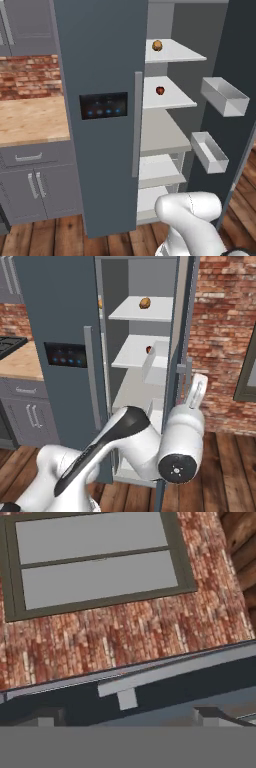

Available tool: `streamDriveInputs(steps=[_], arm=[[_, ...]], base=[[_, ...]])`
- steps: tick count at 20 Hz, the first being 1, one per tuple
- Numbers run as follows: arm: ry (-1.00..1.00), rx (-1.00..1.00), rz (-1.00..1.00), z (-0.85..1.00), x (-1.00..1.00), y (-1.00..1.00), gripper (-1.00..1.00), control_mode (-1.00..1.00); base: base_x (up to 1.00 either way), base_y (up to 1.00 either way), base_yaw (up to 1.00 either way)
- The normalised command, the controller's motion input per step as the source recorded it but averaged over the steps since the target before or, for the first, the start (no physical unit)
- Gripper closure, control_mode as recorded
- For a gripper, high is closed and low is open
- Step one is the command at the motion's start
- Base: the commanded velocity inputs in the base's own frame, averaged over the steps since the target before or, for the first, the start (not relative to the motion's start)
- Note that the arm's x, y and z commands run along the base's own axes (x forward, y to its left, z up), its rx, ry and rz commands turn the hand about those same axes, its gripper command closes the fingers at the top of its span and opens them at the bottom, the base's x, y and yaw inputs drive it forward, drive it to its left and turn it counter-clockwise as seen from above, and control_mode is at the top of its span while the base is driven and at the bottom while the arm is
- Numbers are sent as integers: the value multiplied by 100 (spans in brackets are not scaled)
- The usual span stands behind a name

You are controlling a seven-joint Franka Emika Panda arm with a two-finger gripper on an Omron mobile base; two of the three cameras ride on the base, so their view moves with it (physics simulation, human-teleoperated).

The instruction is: Pick up the frozen chicken drumstick from the freezer, place it on any shelf in the fridge, and close the fridge and freezer doors when done.

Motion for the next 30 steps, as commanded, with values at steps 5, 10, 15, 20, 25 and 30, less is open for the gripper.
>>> streamDriveInputs(steps=[5, 10, 15, 20, 25, 30], arm=[[0, 9, 11, -48, 76, -54, -100, -100], [0, 8, 18, -27, 58, -70, -100, -100], [-2, 5, 26, -32, 52, -47, -100, -100], [-1, 0, 30, -43, 57, -7, -100, -100], [-5, 0, 30, -33, 47, 10, -100, -100], [-5, 0, 29, -11, 37, 16, -100, -100]], base=[[0, 0, 0], [0, 0, 0], [0, 0, 0], [0, 0, 0], [0, 0, 0], [0, 0, 0]])
